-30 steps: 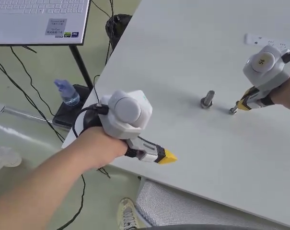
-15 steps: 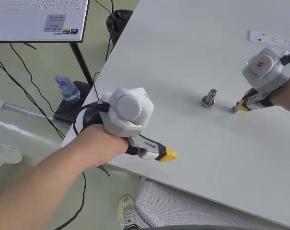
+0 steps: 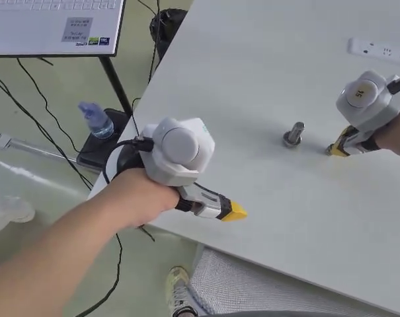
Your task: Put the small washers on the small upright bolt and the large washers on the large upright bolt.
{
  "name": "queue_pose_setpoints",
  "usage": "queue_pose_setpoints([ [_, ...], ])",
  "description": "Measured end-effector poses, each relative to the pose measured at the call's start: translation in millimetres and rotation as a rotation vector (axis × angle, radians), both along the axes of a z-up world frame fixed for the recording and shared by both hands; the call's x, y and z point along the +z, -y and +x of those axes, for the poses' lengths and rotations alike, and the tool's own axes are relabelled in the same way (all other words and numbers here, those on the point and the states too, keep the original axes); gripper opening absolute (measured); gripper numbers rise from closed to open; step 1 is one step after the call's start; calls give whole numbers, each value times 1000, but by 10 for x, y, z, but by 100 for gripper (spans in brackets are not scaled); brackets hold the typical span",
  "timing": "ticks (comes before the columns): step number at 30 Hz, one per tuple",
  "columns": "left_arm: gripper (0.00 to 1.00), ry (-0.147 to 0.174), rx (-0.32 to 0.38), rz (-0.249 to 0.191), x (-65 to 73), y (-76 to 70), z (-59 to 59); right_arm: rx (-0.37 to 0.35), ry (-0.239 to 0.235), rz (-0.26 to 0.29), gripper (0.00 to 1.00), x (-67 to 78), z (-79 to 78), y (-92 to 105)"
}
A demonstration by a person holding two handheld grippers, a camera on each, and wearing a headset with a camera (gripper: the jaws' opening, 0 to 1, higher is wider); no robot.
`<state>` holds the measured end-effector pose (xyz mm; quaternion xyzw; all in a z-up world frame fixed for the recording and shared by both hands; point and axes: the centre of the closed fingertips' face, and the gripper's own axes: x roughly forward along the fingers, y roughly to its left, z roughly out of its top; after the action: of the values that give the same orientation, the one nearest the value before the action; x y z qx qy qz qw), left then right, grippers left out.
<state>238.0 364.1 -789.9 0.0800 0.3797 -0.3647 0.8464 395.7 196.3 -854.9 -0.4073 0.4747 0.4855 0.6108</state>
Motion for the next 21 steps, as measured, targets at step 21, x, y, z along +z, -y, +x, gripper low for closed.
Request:
queue_pose_setpoints([
  [21, 87, -8, 0, -10, -23, 33, -3, -1, -10, -3, 13, -47, 42, -7],
])
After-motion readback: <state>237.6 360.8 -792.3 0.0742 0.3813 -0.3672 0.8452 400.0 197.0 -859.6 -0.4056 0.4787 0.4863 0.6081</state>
